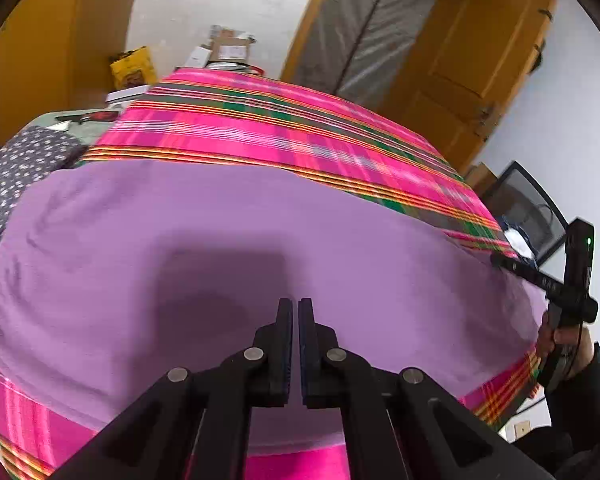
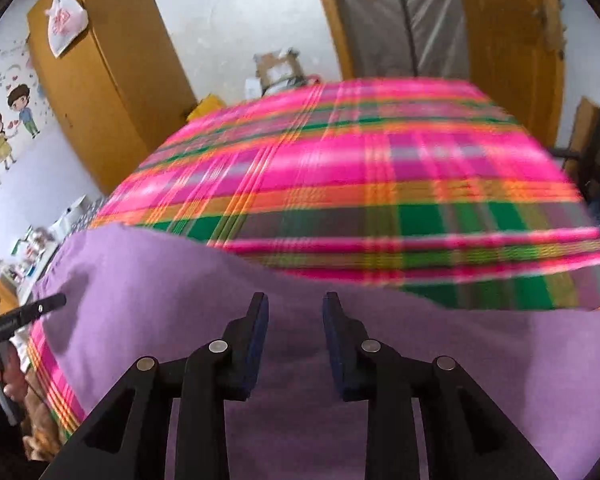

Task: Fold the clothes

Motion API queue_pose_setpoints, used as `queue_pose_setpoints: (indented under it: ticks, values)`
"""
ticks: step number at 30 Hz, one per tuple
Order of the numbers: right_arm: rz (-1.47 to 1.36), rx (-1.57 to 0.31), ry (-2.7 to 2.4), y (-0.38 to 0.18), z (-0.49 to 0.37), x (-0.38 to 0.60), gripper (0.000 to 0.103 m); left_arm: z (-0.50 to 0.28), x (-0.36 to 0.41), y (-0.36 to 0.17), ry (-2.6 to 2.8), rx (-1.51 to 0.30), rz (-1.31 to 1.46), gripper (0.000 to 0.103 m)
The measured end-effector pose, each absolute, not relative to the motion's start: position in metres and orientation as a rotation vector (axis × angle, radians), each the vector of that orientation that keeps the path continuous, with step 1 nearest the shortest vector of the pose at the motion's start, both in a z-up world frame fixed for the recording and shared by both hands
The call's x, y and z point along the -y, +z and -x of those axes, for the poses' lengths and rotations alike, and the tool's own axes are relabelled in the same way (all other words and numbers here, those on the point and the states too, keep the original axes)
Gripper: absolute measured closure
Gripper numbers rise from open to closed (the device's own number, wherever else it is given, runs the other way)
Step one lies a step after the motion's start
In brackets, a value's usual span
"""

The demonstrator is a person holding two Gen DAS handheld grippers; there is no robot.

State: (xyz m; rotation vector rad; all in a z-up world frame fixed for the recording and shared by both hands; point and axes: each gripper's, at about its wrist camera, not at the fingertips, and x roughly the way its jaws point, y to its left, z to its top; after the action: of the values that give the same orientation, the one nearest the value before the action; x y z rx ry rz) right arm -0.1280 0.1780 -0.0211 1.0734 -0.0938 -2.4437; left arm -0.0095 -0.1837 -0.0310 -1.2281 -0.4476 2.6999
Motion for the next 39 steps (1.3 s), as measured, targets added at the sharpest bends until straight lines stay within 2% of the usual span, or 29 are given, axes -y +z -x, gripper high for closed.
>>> queue_pose_setpoints:
  ticks: [6, 14, 18, 24, 30, 32, 39]
  values:
    - [-1.088, 0.080, -2.407, -0.025, 0.114, -0.190, 0.075, 0.012, 0.159, -0.033, 2.657, 0.411, 1.234, 0.102]
    - [-1.038, -0.194, -2.407, -0.039, 0.080, -0.159, 0.076, 0.013, 0.134, -0.035, 2.625, 0.342, 1.257, 0.102]
    - [-1.035, -0.105, -2.454, -0.035, 0.084, -0.183, 0.076, 0.013, 0.131, -0.037, 2.622, 0.337, 1.263, 0.102]
    - [-1.126, 0.154, -2.515, -0.038, 0.121, -0.240, 0.080, 0.010, 0.127, -0.039, 2.619, 0.338, 1.272, 0.102]
    - [-1.172, 0.195, -2.705, -0.035, 0.135, -0.297, 0.081, 0.010, 0.125, -0.038, 2.628, 0.342, 1.271, 0.102]
    - [-1.174, 0.296, -2.690, -0.039, 0.138, -0.321, 0.089, 0.010, 0.124, -0.039, 2.630, 0.338, 1.276, 0.102]
    - [-1.168, 0.295, -2.823, -0.026, 0.126, -0.356, 0.086, 0.010, 0.107, -0.032, 2.601, 0.304, 1.235, 0.102]
